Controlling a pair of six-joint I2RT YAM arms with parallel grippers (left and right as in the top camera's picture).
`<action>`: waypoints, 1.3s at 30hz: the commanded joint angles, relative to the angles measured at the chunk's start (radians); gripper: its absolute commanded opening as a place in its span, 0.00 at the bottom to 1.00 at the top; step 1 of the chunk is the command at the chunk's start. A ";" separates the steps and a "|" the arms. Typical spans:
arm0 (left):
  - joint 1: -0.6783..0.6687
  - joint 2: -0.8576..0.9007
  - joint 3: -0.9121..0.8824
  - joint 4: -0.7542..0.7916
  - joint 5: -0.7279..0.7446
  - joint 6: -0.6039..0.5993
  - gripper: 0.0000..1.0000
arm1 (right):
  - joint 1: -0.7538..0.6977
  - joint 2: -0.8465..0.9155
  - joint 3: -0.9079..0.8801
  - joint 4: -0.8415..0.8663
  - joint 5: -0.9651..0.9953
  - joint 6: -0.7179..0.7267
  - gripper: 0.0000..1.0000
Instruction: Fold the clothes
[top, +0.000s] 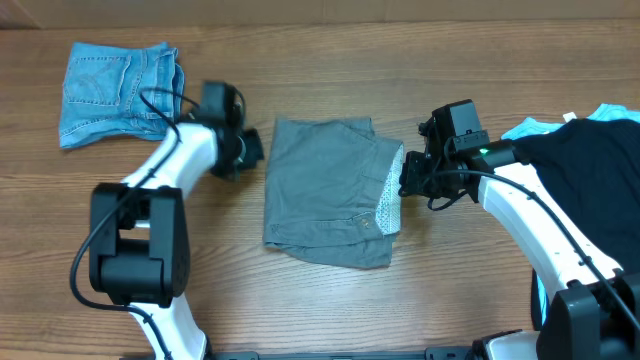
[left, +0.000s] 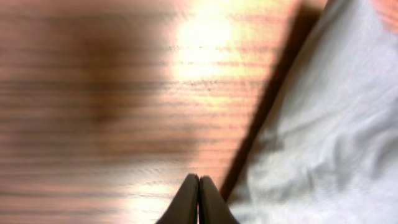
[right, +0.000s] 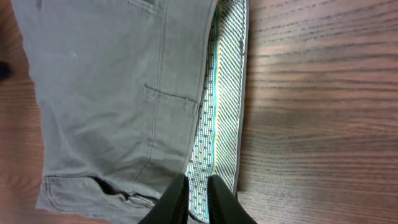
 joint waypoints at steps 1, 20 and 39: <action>0.000 -0.006 0.198 -0.151 0.062 0.119 0.10 | 0.004 -0.007 0.013 0.009 -0.008 -0.003 0.15; -0.286 -0.006 0.091 -0.641 -0.053 0.021 0.18 | 0.004 -0.007 0.013 -0.006 -0.039 -0.007 0.20; 0.022 -0.005 -0.136 -0.048 -0.154 0.076 0.11 | 0.004 -0.007 0.013 0.025 -0.040 -0.006 0.20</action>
